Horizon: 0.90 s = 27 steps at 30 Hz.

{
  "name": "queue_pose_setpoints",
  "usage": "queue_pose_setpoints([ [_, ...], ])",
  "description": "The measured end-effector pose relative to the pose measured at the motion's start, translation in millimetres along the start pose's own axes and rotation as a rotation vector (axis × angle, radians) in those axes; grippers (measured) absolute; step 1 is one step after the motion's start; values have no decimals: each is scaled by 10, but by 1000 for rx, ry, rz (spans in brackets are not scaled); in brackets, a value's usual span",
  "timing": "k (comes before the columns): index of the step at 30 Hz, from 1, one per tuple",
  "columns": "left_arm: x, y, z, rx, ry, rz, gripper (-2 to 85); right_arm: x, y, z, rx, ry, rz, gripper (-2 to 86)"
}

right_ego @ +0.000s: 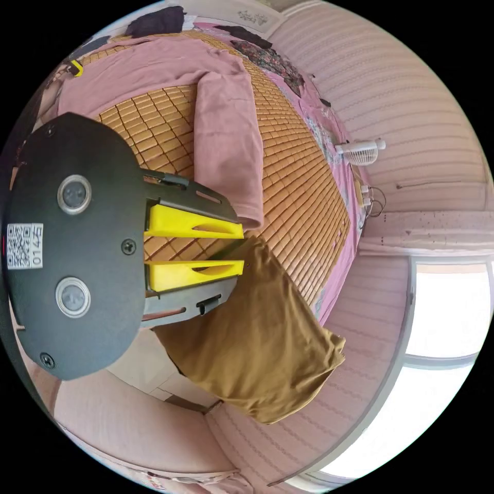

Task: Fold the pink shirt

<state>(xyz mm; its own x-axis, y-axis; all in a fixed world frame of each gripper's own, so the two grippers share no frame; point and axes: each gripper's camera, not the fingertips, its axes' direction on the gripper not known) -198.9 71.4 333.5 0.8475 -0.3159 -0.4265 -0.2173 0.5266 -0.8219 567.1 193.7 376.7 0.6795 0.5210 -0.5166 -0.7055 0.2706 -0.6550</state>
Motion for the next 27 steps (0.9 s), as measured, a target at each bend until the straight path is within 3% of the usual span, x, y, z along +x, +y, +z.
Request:
queue_pose_setpoints([
  [3,-164,91,-149,28,109,-40,0,1,348,-44,-20,-84,-60,63],
  [7,-428,263,-464,139,139,-106,5,-686,910,-182,-56,-159,-369,60],
  [13,-1262,667,-1106,386,-127,-321,30,-2197,1749,-463,-85,-315,-869,61],
  [18,-2050,995,-1468,587,-286,-508,58,-3311,2416,-730,-58,-466,-1135,65],
  [23,-2694,984,-1544,596,-330,-609,83,-4326,3051,-853,-198,-708,-1250,70],
  [27,-3100,1051,-1505,615,-330,-749,87,-5396,3752,-1101,-211,-809,-1492,75],
])
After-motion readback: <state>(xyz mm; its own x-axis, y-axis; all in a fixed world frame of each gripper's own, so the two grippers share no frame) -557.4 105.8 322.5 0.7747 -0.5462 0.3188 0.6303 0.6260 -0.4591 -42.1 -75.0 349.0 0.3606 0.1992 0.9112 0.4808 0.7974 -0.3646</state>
